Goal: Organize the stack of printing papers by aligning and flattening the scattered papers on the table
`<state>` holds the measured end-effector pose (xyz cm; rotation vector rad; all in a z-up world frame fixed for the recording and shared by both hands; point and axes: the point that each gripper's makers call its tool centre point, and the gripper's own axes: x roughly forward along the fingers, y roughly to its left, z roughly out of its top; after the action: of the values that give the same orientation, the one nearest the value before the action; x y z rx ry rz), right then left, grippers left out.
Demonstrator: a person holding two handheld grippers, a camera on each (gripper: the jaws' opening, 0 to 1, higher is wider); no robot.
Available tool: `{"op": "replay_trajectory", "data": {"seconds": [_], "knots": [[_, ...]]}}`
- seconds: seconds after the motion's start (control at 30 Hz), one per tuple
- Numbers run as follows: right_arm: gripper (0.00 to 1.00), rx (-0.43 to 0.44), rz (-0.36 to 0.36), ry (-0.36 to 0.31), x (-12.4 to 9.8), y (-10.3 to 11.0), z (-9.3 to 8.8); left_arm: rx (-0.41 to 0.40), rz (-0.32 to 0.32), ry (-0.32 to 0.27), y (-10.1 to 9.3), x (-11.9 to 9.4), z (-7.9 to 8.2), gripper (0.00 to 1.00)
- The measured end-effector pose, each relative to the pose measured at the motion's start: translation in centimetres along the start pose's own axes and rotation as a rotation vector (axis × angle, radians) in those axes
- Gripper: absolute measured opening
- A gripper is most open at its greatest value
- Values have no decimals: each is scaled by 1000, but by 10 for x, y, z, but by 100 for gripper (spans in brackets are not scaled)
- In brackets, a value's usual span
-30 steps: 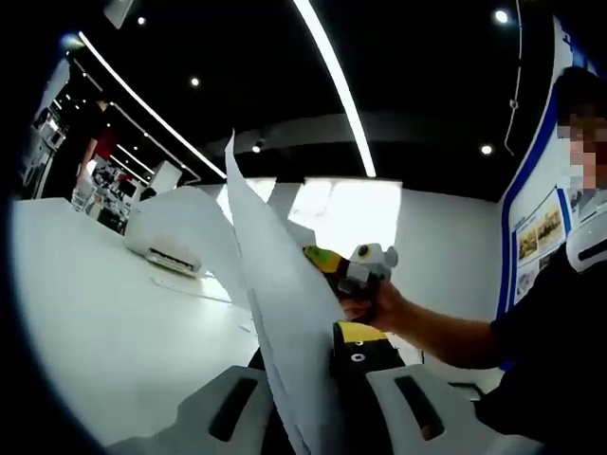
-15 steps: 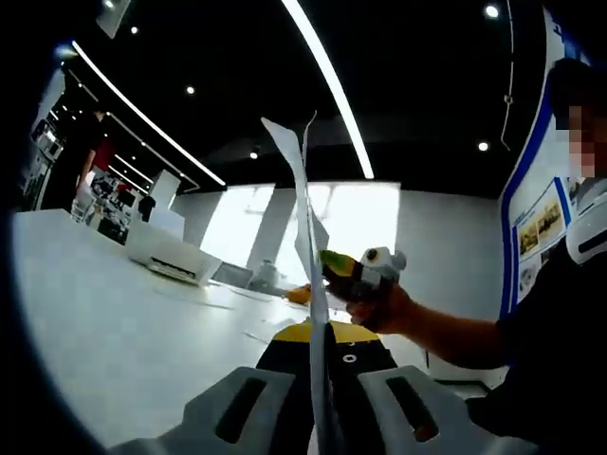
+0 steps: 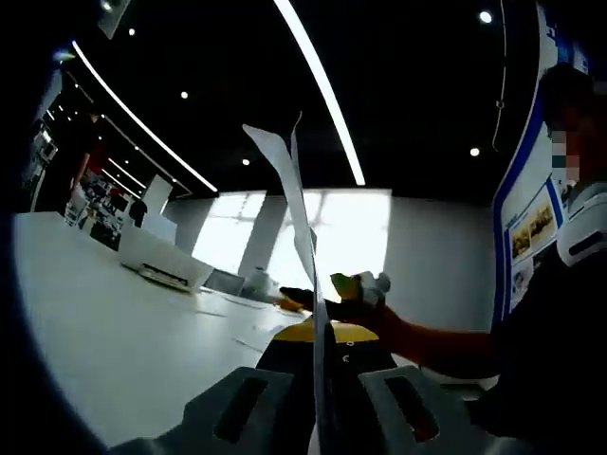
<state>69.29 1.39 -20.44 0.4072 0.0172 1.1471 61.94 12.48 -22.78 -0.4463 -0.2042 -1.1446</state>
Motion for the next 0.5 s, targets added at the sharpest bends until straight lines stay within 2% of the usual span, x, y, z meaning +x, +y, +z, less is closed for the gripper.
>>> {"op": "replay_trajectory", "data": {"seconds": [0.07, 0.13, 0.2, 0.27, 0.3, 0.4, 0.5], "knots": [[59, 54, 45, 9, 2, 4, -8, 1, -15, -5, -3, 1, 1, 5], [53, 92, 92, 35, 3, 12, -17, 4, -18, -6, -4, 1, 1, 5], [36, 107, 155, 67, 2, 24, -26, 1, -20, -6, -4, 1, 0, 5], [17, 99, 182, 72, 1, 30, -28, 0, -18, -4, -3, 1, 0, 5], [11, 89, 193, 74, 0, 33, -29, -1, -18, -4, -3, 1, 0, 5], [4, 56, 198, 75, -1, 35, -28, -8, -13, -2, -1, 1, -1, 5], [0, 19, 251, 69, -5, 47, -23, -11, -2, 2, 1, 1, -2, 5]]}}
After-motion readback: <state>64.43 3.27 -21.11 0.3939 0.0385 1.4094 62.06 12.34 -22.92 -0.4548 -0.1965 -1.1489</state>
